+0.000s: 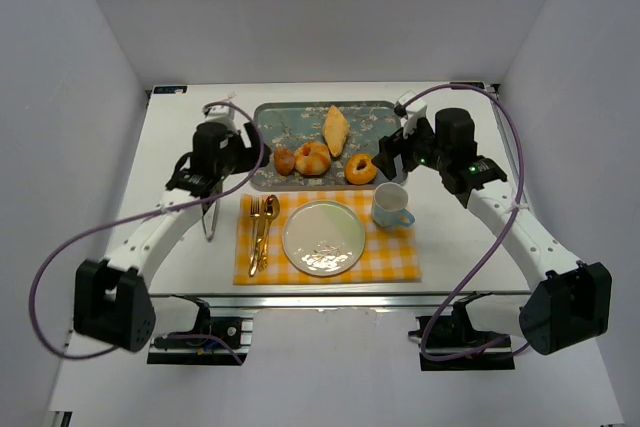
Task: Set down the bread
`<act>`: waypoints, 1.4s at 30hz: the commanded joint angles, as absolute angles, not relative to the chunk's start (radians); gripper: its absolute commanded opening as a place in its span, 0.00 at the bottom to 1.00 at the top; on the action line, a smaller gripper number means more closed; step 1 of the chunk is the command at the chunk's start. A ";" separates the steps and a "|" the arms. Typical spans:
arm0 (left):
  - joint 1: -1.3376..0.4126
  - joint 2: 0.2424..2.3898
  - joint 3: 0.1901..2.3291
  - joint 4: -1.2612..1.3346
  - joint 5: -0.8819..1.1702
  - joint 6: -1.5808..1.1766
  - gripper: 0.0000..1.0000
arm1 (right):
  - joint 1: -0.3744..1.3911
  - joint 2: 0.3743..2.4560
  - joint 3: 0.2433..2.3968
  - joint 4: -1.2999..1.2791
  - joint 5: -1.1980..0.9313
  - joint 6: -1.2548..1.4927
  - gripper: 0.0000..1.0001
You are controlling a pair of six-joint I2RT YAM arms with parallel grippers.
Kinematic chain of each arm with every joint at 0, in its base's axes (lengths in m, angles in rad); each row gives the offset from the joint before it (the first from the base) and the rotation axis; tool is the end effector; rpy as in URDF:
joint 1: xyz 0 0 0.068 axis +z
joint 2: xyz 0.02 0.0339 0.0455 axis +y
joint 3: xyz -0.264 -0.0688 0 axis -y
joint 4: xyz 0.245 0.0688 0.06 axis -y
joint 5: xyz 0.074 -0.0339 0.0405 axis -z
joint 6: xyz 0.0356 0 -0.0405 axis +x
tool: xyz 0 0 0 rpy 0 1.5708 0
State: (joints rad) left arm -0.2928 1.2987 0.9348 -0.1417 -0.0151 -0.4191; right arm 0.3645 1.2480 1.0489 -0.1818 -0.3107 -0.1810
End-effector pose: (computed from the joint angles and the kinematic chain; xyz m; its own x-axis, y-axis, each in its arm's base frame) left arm 0.2828 -0.0847 0.2836 -0.5359 -0.2634 -0.8021 0.0634 0.9348 -0.3493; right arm 0.2656 0.1130 0.3341 -0.2328 -0.2723 -0.9336 -0.6572 0.7517 -0.0553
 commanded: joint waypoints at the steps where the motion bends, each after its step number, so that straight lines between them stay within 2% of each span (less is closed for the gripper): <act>1: -0.229 1.181 0.887 -0.371 -0.100 -0.406 0.89 | 0.348 1.221 1.029 -0.208 -0.440 -0.309 0.89; 4: -0.175 1.085 0.847 -0.478 -0.129 -0.411 0.87 | 0.336 1.206 1.017 -0.296 -0.629 -0.547 0.87; 9: -0.135 1.061 0.847 -0.610 -0.175 -0.393 0.78 | 0.336 1.226 1.025 -0.356 -0.788 -0.647 0.30; 10: -0.132 1.074 0.851 -0.620 -0.175 -0.382 0.77 | 0.336 1.232 1.031 -0.363 -0.799 -0.653 0.28; 11: -0.133 1.089 0.857 -0.630 -0.176 -0.365 0.76 | 0.336 1.239 1.041 -0.380 -0.807 -0.660 0.31; 12: -0.133 1.124 0.864 -0.650 -0.181 -0.357 0.77 | 0.336 1.253 1.046 -0.391 -0.822 -0.666 0.39; 15: -0.133 1.184 0.880 -0.675 -0.192 -0.327 0.82 | 0.336 1.261 1.051 -0.407 -0.831 -0.669 0.78; 17: -0.133 1.232 0.894 -0.680 -0.207 -0.302 0.85 | 0.336 1.259 1.042 -0.407 -0.825 -0.664 0.86; 21: -0.133 1.293 0.910 -0.663 -0.248 -0.262 0.89 | 0.336 1.249 1.013 -0.403 -0.815 -0.653 0.88; 30: -0.109 1.465 0.926 -0.586 -0.298 -0.209 0.91 | 0.328 1.246 0.999 -0.367 -0.801 -0.627 0.88; 42: -0.018 1.609 0.927 -0.446 -0.186 -0.149 0.87 | 0.316 1.252 0.999 -0.360 -0.802 -0.612 0.88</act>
